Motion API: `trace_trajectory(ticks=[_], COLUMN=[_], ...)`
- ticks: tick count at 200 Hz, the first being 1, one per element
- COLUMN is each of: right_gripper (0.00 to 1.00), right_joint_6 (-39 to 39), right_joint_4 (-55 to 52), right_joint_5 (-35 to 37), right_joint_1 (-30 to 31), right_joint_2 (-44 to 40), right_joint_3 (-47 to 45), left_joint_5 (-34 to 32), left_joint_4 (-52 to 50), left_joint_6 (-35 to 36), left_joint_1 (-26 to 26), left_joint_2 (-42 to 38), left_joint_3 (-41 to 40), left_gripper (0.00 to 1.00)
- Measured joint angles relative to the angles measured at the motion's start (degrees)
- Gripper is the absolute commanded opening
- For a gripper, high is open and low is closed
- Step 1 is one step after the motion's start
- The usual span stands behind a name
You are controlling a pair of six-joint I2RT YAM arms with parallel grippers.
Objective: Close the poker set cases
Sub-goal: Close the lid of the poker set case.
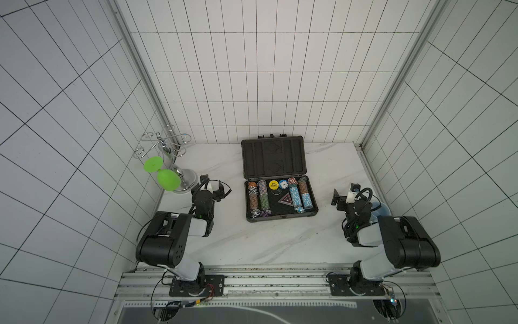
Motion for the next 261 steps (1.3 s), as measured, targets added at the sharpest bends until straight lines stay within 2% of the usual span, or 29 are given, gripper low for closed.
trace_trajectory(ticks=[109, 144, 172, 202, 235, 261], right_gripper=[0.99, 0.98, 0.93, 0.91, 0.90, 0.89], right_joint_6=[0.0, 0.0, -0.8, -2.7, -2.3, -0.8], right_joint_4=[0.0, -1.6, -9.6, -18.0, -29.1, -36.2], right_joint_5=[0.0, 0.2, 2.1, 5.5, 5.5, 3.1], right_joint_1=[0.0, 0.1, 1.5, 5.4, 6.9, 6.9], right_joint_2=[0.1, -0.3, -1.9, -3.2, -2.6, 1.5], right_joint_3=[0.0, 0.4, 5.0, 12.0, 22.0, 32.9], left_joint_5=[-0.4, -2.6, -4.3, -4.7, -4.0, -1.9], left_joint_4=[0.2, -4.3, -15.6, -21.6, -29.6, -33.6], left_joint_6=[0.2, 0.1, -1.8, -3.7, -5.2, -6.8], left_joint_1=[0.0, -0.1, -0.7, -2.8, -5.8, -7.4], left_joint_2=[-0.3, -6.0, -10.6, -11.1, -5.3, 0.9], left_joint_3=[0.0, 0.7, 7.8, 14.6, 24.9, 32.0], left_gripper=[0.97, 0.97, 0.97, 0.98, 0.98, 0.98])
